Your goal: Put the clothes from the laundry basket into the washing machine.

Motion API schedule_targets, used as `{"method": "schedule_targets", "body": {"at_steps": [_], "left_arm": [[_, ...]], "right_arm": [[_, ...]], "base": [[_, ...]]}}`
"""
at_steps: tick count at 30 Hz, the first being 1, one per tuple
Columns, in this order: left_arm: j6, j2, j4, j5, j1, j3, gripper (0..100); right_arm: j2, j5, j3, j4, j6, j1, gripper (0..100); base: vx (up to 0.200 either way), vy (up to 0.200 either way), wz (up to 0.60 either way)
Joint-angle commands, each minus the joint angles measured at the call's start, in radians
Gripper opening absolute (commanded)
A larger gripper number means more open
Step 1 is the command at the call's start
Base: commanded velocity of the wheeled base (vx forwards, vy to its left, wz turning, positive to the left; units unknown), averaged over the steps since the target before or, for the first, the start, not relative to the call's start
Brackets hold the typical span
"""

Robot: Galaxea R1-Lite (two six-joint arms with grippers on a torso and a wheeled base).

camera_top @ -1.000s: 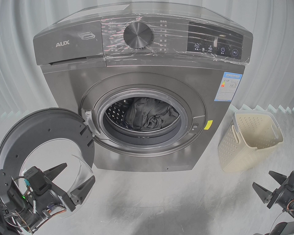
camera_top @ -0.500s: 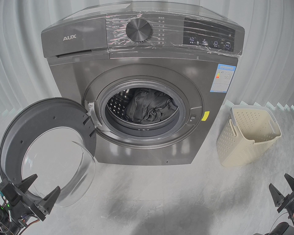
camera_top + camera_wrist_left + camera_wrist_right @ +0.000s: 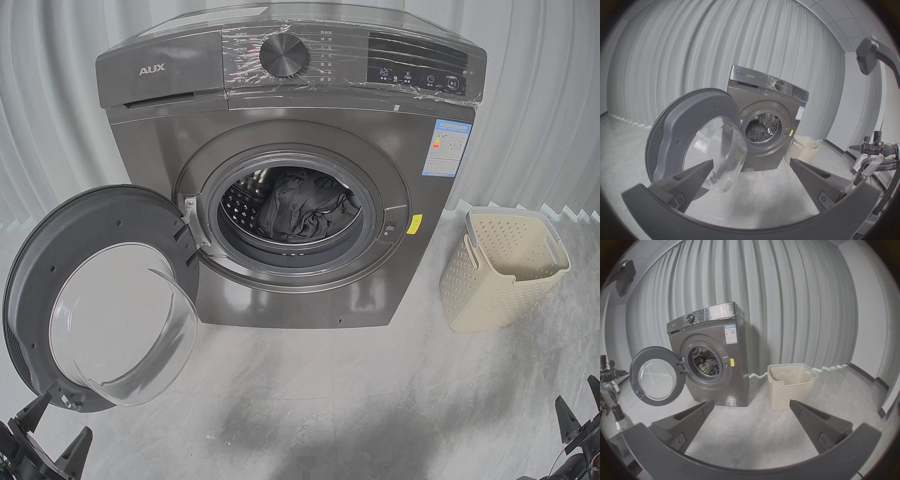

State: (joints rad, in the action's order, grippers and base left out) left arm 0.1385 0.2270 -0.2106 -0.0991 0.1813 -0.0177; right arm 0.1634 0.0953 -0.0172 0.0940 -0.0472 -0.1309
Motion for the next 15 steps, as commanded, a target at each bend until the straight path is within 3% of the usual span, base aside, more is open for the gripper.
{"method": "schedule_targets", "body": {"at_steps": [1, 2, 3, 4, 7, 8, 9, 10, 13, 14, 15], "left_arm": [[-0.031, -0.141, 0.083, -0.021, -0.106, 0.018, 100], [-0.031, -0.141, 0.083, -0.021, -0.106, 0.018, 100], [-0.031, -0.184, 0.134, -0.016, -0.175, 0.018, 100], [-0.027, -0.215, 0.149, -0.024, -0.192, 0.018, 100], [-0.036, -0.219, 0.149, -0.027, -0.187, 0.018, 100], [-0.023, -0.221, 0.143, -0.024, -0.186, 0.018, 100], [-0.023, -0.221, 0.143, -0.024, -0.186, 0.018, 100], [-0.028, -0.222, 0.143, -0.022, -0.184, 0.018, 100], [-0.033, -0.224, 0.143, -0.016, -0.184, 0.018, 100], [-0.033, -0.225, 0.143, -0.002, -0.184, 0.018, 100], [-0.056, -0.225, 0.155, 0.045, -0.183, 0.016, 100]], "right_arm": [[-0.073, 0.063, 0.017, -0.030, 0.035, 0.007, 100], [-0.073, 0.063, 0.017, -0.030, 0.035, 0.007, 100], [-0.073, 0.075, 0.017, -0.030, 0.029, 0.013, 100], [-0.073, 0.081, 0.017, -0.030, 0.024, 0.017, 100], [-0.074, 0.096, 0.017, -0.030, 0.026, 0.046, 100], [-0.117, 0.058, 0.016, -0.037, 0.060, 0.116, 100], [-0.117, 0.058, 0.016, -0.037, 0.060, 0.116, 100], [-0.163, -0.002, 0.016, -0.030, 0.087, 0.137, 100], [-0.163, -0.011, 0.016, -0.030, 0.081, 0.135, 100], [-0.163, -0.011, 0.017, -0.030, 0.079, 0.132, 100], [-0.163, -0.014, 0.017, -0.030, 0.079, 0.132, 100]], "base": [[0.000, 0.000, 0.00], [0.000, 0.000, 0.00], [0.000, 0.000, 0.00], [0.000, 0.000, 0.00], [0.000, 0.000, 0.00], [0.000, 0.000, 0.00], [0.000, 0.000, 0.00], [0.000, 0.000, 0.00], [0.000, 0.000, 0.00], [0.000, 0.000, 0.00], [0.000, 0.000, 0.00]]}}
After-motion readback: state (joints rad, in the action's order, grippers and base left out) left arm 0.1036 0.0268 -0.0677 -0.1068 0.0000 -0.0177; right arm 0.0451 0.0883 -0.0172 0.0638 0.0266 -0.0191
